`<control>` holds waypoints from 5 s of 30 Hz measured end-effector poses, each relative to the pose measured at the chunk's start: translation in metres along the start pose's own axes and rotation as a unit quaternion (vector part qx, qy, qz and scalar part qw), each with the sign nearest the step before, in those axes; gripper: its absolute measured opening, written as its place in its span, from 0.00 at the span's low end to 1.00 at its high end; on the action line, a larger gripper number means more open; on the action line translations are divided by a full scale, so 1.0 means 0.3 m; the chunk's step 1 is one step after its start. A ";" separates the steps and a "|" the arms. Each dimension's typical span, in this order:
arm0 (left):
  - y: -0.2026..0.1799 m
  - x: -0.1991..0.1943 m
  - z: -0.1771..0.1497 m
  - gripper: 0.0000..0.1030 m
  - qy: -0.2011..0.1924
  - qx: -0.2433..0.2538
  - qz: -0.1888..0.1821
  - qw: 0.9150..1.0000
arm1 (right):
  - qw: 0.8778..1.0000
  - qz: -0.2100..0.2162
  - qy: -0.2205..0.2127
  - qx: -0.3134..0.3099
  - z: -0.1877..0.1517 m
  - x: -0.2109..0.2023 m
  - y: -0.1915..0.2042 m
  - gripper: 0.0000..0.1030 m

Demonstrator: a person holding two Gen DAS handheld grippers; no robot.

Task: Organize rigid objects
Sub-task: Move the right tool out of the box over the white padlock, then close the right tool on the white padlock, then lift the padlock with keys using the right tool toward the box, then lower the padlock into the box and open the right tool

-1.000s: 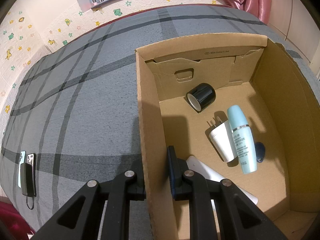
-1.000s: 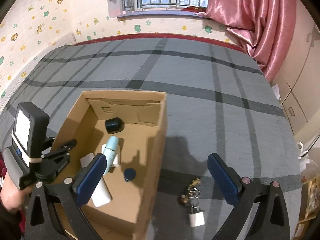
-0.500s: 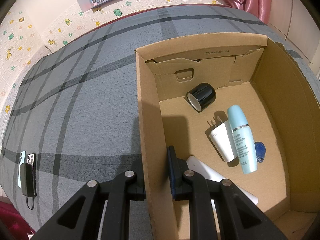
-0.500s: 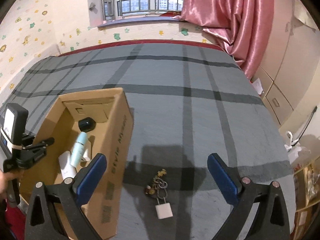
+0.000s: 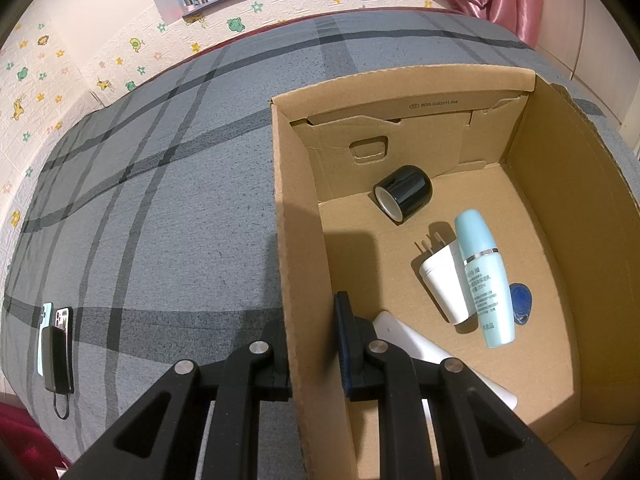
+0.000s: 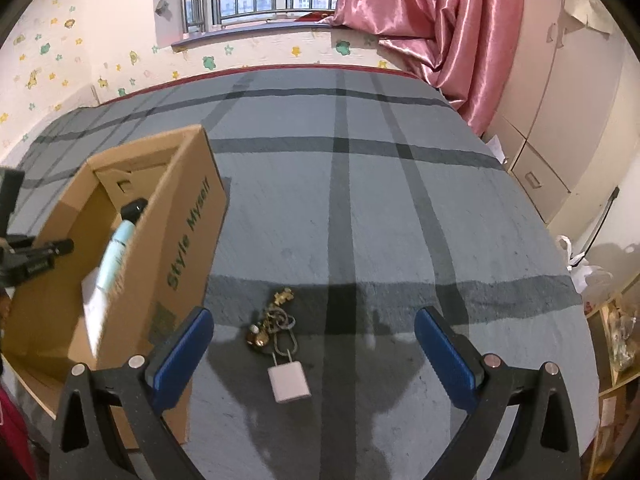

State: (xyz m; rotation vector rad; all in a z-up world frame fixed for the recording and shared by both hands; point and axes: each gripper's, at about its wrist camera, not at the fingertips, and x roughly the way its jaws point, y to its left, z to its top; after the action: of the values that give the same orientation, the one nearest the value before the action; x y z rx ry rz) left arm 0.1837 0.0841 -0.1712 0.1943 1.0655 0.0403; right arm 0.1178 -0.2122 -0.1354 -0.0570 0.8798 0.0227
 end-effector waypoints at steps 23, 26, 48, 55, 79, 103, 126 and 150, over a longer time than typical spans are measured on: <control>-0.006 -0.001 0.001 0.16 0.000 0.002 0.004 1.000 | 0.999 0.005 0.031 0.010 -0.166 0.118 0.028 1.00; -0.007 0.000 0.001 0.17 0.000 0.002 0.004 1.000 | 0.999 0.005 0.035 0.011 -0.167 0.126 0.025 1.00; -0.007 0.000 0.001 0.17 0.000 0.002 0.005 1.000 | 0.997 0.030 0.074 0.024 -0.192 0.209 0.040 0.28; -0.009 0.000 -0.001 0.17 0.000 0.003 0.006 1.000 | 0.998 0.016 0.065 0.017 -0.204 0.176 0.050 0.28; -0.013 -0.003 0.000 0.17 0.000 0.004 0.008 1.000 | 1.000 -0.002 0.021 0.012 -0.121 0.016 0.072 0.28; -0.009 -0.004 0.003 0.17 0.001 0.001 0.005 1.000 | 0.999 0.008 -0.038 -0.029 0.050 -0.140 0.208 0.28; 0.003 0.002 0.000 0.17 0.000 -0.003 -0.001 1.000 | 0.994 0.048 -0.048 -0.084 0.168 -0.104 0.465 0.28; 0.005 0.004 -0.002 0.17 0.000 -0.002 -0.001 1.000 | 0.990 0.086 0.075 -0.085 0.218 0.185 0.629 0.28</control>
State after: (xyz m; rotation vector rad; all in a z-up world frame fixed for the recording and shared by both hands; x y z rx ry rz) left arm 0.1839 0.0859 -0.1722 0.1890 1.0664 0.0402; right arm 0.1954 -0.0200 -0.1441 -0.1428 1.0306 0.2571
